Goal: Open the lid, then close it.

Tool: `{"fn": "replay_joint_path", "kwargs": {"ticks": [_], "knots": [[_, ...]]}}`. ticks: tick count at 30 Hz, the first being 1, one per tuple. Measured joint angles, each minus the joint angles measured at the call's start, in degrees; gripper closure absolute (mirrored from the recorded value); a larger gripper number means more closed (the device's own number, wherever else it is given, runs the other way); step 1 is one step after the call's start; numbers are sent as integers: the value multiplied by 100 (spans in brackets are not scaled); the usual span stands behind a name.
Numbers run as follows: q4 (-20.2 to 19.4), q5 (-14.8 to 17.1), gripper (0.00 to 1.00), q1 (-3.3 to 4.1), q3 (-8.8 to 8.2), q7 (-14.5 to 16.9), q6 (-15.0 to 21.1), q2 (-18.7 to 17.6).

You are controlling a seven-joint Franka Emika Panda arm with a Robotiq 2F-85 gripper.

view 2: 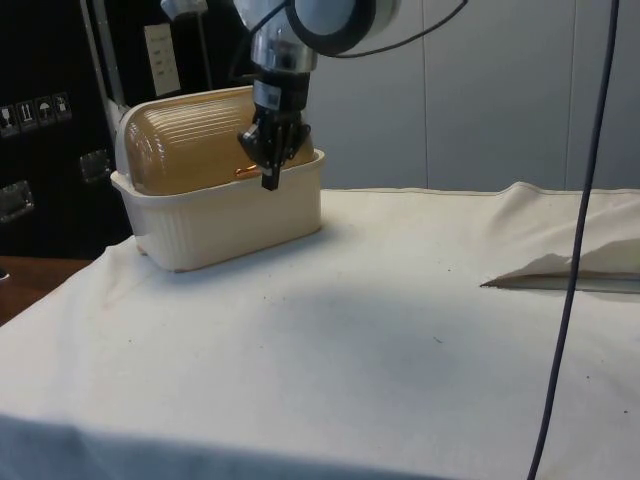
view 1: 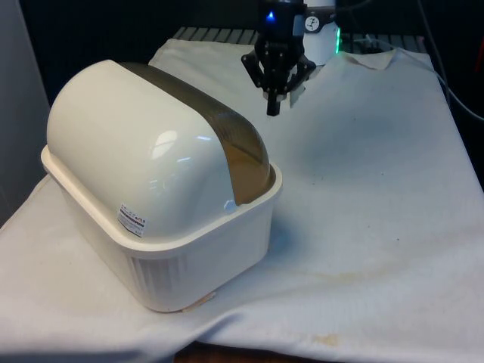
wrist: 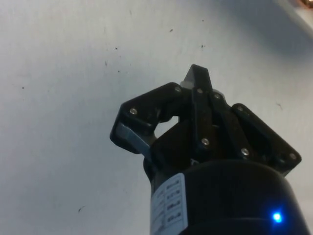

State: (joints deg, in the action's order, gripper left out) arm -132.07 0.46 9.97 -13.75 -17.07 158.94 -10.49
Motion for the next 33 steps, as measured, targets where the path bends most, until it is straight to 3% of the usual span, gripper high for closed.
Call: {"fn": "replay_joint_path", "kwargs": {"ticks": [20,33], "knots": [[-149,-327,100,0,-23,-516,865,-304],[-183,-327,100,0,-126,-550,1203,-430]]}}
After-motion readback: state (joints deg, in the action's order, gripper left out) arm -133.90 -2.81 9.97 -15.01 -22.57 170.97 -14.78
